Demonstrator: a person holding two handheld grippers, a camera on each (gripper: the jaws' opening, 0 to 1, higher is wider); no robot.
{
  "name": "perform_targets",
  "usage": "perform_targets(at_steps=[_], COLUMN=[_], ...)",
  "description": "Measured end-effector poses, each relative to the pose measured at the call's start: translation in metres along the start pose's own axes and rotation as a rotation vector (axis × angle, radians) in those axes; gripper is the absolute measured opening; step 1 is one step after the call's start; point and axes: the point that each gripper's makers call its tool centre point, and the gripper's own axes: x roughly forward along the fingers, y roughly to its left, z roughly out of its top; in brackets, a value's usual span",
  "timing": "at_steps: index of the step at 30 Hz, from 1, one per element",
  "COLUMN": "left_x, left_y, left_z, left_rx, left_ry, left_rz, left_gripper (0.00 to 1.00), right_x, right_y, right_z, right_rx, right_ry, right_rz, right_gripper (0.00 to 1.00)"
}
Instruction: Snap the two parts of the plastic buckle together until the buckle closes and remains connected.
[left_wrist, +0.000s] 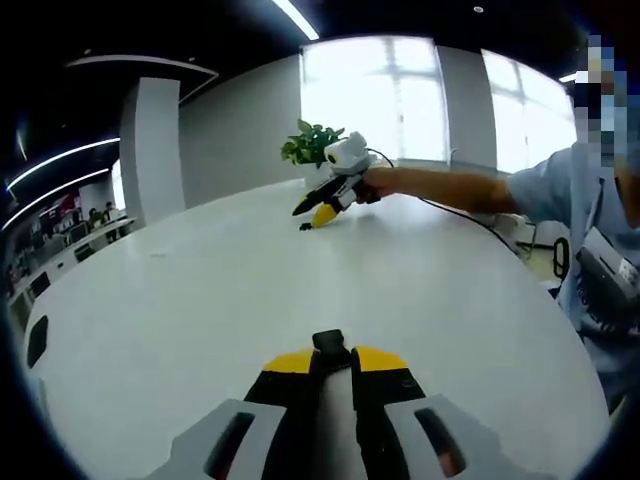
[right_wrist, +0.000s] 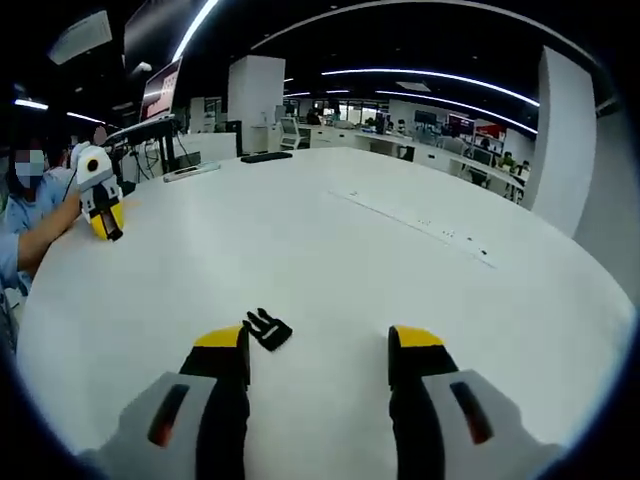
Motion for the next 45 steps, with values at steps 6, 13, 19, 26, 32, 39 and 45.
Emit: perform_targets(at_steps=[6,13,19,26,32,39,45], left_x=[0.000,0.001,0.000,0.001,0.000,0.000,0.000], left_y=[-0.001,-0.001,0.000,0.000,0.002,0.002,0.002], left_z=[0.000,0.000,0.001,0.001,0.001,0.001,0.001], left_rx=[0.001,0.000,-0.001,-0.001,-0.007,-0.009,-0.008], left_ry=[0.000,-0.002,-0.001,-0.002,-0.004,-0.007,-0.008], left_rz=[0.000,-0.001,0.000,-0.001,-0.004,-0.007,-0.007], left_gripper=[0.11,0.11,0.11,0.11,0.11,0.11,0.11], right_x=[0.004,0.009,0.003,0.005,0.009,0.010,0.008], right_y=[0.008,0.017,0.010,0.012,0.005,0.000,0.010], right_z=[0.002,0.012,0.012,0.005,0.007,0.008,0.008], right_rx=[0.015,0.048,0.023,-0.049,-0.082,-0.093,-0.117], right_ry=[-0.011,-0.088,-0.125,-0.093,-0.097,-0.108,-0.121], right_rz=[0.016,0.152,0.217,0.282,0.310,0.357,0.384], right_gripper=[0.53,0.44,0.32,0.30,0.29,0.19,0.13])
